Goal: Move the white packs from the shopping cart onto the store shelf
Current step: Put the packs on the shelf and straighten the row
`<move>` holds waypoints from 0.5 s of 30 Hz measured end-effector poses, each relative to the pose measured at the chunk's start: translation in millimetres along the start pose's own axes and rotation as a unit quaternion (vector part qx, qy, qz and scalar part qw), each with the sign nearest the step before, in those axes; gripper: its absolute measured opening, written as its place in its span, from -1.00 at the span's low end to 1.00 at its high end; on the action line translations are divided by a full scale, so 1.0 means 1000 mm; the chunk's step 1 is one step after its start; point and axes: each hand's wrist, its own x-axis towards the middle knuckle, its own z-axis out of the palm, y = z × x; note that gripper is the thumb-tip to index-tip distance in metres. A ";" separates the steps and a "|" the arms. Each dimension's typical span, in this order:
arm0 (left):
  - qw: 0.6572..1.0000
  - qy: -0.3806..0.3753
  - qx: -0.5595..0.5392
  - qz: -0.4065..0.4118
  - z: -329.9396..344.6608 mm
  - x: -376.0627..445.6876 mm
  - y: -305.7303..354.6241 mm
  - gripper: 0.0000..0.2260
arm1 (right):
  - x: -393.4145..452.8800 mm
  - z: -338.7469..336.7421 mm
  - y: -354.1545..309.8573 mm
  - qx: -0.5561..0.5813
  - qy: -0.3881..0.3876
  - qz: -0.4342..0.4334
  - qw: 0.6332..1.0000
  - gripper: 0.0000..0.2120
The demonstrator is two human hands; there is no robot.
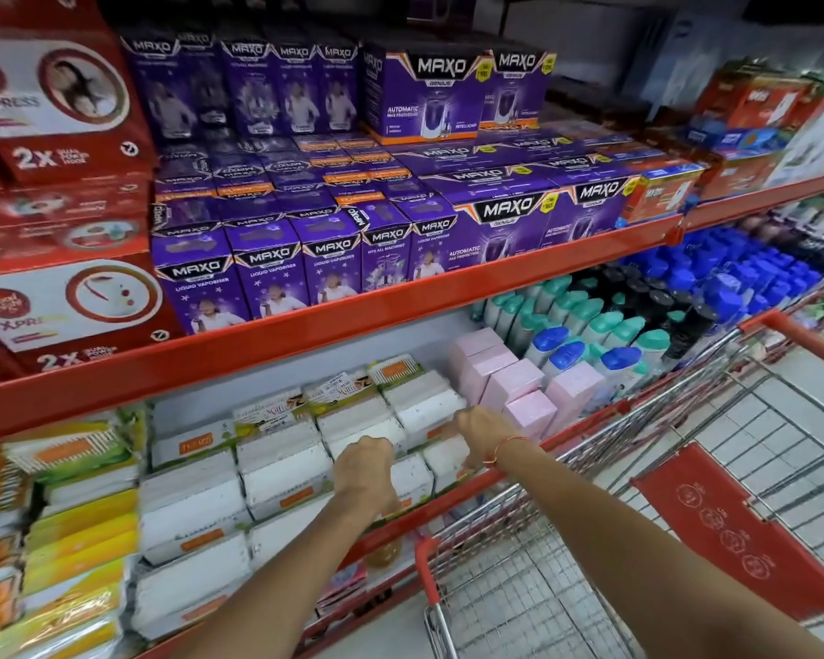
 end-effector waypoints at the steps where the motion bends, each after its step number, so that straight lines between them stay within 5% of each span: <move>1: 1.000 0.001 0.002 0.002 0.001 -0.002 -0.001 -0.52 | -0.001 -0.001 -0.001 -0.003 -0.002 -0.002 1.000 -0.50; 10: 0.998 0.019 -0.050 0.015 0.000 -0.010 -0.005 -0.45 | -0.014 -0.002 -0.009 -0.006 0.007 0.003 1.000 -0.56; 15: 0.983 0.091 -0.160 0.020 -0.005 -0.029 -0.024 -0.55 | -0.033 -0.011 -0.032 0.092 0.053 0.008 0.994 -0.58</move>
